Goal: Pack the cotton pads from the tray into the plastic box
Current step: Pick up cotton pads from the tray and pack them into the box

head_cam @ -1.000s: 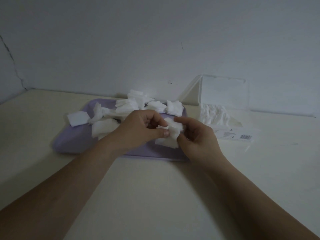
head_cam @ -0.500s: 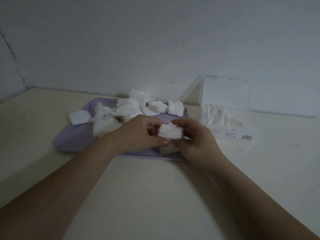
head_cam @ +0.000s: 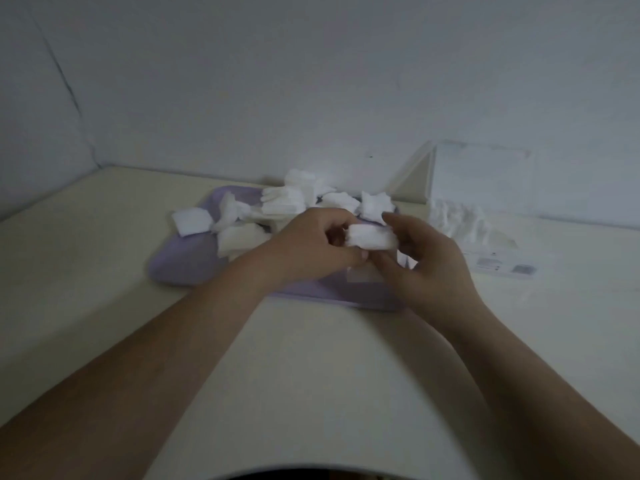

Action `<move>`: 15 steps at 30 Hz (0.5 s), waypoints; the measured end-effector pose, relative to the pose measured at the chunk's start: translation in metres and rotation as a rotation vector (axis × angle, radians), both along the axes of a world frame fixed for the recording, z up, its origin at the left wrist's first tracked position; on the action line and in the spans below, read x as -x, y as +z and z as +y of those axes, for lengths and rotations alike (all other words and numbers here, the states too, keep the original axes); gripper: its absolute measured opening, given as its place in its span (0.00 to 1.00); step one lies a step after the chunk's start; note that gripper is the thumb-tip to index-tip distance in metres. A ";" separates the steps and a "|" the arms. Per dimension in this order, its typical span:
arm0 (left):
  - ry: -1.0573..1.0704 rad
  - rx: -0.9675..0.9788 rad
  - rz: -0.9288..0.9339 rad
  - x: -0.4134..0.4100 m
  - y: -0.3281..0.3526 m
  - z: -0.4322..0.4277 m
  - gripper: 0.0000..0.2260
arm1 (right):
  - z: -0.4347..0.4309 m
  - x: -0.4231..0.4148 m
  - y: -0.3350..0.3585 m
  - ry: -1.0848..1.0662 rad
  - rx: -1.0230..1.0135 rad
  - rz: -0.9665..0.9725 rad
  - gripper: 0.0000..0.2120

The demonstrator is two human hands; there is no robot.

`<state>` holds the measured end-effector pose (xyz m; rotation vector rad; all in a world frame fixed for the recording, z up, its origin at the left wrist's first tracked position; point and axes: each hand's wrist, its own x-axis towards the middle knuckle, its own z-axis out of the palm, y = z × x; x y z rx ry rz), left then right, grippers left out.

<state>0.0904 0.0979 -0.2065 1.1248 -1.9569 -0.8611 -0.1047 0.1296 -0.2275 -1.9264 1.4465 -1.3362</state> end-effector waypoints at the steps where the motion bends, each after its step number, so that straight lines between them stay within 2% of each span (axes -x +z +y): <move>1: 0.006 0.028 0.020 0.002 0.003 0.000 0.09 | 0.000 0.004 0.006 0.027 -0.035 -0.065 0.21; 3: 0.025 0.051 0.071 0.005 0.007 0.001 0.08 | -0.001 0.010 0.017 0.102 -0.127 -0.206 0.20; 6: -0.002 -0.030 0.200 0.017 0.009 -0.001 0.12 | -0.002 0.019 0.029 0.184 -0.210 -0.348 0.14; 9: -0.032 -0.110 0.336 0.043 0.015 -0.006 0.11 | -0.004 0.038 0.041 0.113 -0.206 -0.434 0.11; 15: -0.052 -0.124 0.337 0.114 0.034 -0.028 0.08 | -0.009 0.087 0.058 -0.142 -0.013 -0.398 0.04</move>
